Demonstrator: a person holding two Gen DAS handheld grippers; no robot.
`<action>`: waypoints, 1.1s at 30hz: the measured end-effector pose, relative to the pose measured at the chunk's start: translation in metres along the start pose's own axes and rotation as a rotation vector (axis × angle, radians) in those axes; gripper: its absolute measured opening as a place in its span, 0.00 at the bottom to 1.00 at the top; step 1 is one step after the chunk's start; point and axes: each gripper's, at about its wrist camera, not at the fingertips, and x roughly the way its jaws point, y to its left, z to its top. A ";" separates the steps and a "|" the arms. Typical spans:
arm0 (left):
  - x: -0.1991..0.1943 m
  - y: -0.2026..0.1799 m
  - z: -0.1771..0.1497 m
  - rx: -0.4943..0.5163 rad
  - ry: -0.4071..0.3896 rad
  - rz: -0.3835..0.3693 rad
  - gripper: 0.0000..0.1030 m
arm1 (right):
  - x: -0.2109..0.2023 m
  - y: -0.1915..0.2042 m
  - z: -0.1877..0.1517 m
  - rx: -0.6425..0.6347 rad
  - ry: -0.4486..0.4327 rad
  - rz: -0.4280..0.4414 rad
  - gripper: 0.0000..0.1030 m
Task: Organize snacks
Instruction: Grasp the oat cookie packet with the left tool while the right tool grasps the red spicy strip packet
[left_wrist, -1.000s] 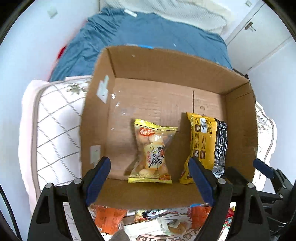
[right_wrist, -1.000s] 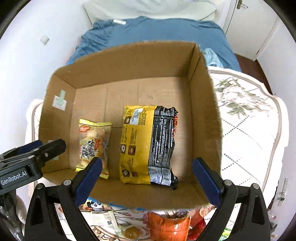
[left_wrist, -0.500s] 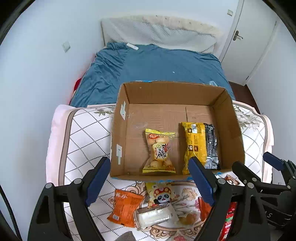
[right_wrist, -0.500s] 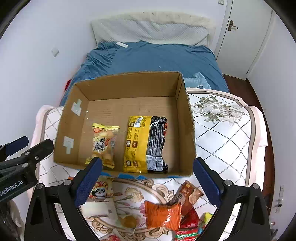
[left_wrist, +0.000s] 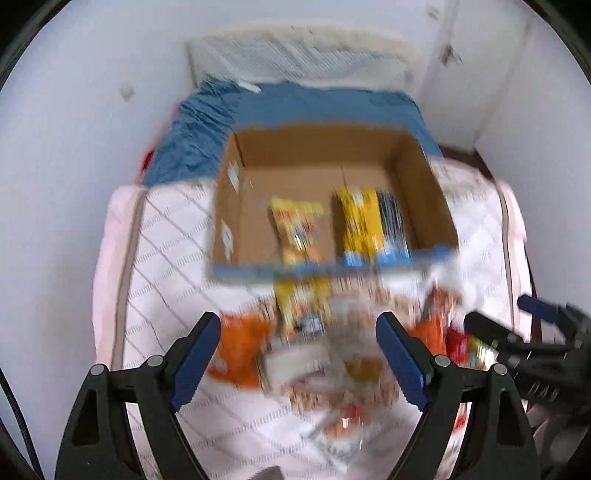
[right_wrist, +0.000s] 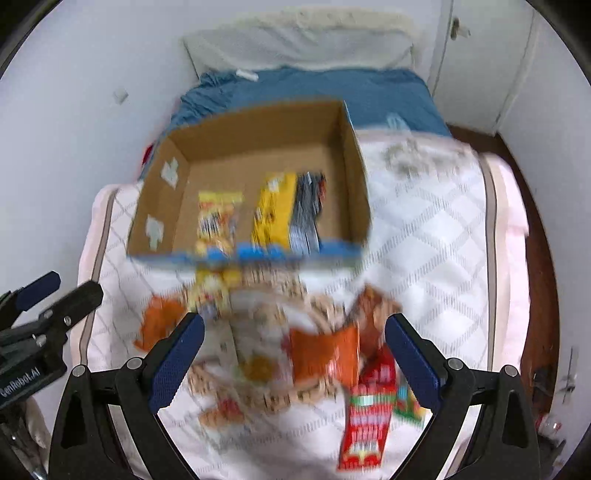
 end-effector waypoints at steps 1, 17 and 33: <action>0.006 -0.006 -0.012 0.023 0.030 -0.011 0.83 | 0.003 -0.008 -0.012 0.010 0.024 -0.001 0.97; 0.130 -0.095 -0.125 0.393 0.433 -0.002 0.83 | 0.091 -0.116 -0.137 0.262 0.299 -0.038 0.97; 0.169 -0.062 -0.103 0.177 0.517 -0.043 0.83 | 0.135 -0.104 -0.140 0.300 0.339 -0.074 0.97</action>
